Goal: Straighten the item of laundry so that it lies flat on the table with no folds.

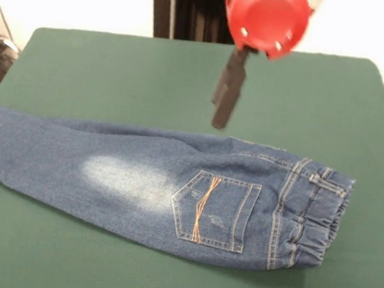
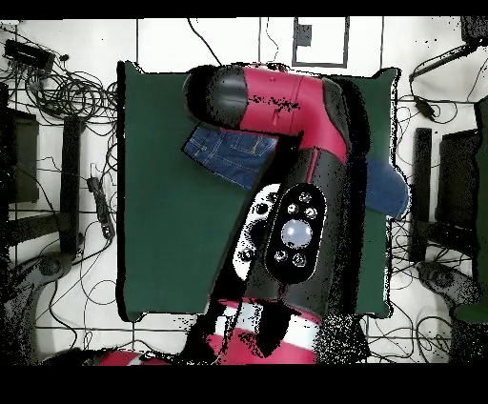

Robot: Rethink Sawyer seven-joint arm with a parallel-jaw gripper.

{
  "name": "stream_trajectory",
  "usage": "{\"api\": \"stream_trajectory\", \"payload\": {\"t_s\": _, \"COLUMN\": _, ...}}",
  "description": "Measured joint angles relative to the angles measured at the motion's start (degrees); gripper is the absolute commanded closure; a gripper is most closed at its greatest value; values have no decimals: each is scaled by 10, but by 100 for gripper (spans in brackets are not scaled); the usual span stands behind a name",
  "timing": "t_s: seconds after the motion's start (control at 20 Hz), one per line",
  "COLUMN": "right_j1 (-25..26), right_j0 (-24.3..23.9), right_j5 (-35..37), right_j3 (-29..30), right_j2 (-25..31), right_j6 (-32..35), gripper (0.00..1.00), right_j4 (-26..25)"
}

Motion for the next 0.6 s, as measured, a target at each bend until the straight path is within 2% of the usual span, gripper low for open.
{"api": "stream_trajectory", "payload": {"t_s": 0.6, "right_j1": 101, "right_j0": 15, "right_j5": 10, "right_j3": -108, "right_j2": 0, "right_j6": 0, "gripper": 0, "right_j4": 34}}
